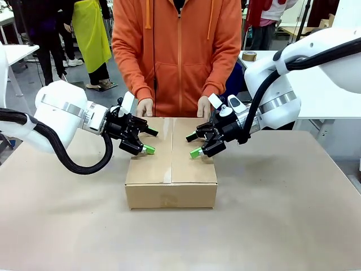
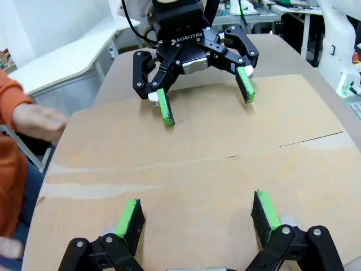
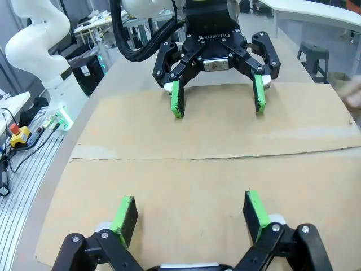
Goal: Pack the gift set into the box.
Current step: Press and hold the closed box until the human finishes sealing it.
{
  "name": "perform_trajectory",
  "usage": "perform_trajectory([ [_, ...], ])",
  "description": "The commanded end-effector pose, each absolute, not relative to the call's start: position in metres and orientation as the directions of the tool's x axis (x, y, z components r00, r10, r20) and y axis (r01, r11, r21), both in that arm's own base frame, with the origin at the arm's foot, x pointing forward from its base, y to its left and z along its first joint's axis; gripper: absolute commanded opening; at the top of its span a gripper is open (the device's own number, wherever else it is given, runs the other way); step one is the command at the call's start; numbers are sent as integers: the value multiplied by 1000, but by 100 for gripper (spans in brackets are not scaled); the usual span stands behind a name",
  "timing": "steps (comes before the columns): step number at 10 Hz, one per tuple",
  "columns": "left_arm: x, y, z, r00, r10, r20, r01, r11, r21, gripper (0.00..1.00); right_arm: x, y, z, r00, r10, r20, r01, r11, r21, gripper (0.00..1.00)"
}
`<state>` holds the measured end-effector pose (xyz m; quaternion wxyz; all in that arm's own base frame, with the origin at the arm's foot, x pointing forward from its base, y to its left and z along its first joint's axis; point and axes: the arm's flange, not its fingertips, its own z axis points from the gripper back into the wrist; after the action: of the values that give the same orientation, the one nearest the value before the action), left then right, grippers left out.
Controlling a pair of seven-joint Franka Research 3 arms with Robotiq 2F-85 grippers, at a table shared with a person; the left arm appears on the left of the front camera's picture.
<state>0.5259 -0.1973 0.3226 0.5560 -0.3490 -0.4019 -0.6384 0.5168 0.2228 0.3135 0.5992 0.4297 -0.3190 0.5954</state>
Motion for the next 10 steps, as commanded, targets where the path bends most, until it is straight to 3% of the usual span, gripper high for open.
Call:
perform_trajectory([
  [1,525,-198,317,-151,-428,891,989,-71,133,100,516,223,309,82,435,896,-988,-80,130,100],
  [10,525,-198,317,-151,-428,891,989,-71,133,100,516,223,309,82,435,896,-988,-80,130,100],
])
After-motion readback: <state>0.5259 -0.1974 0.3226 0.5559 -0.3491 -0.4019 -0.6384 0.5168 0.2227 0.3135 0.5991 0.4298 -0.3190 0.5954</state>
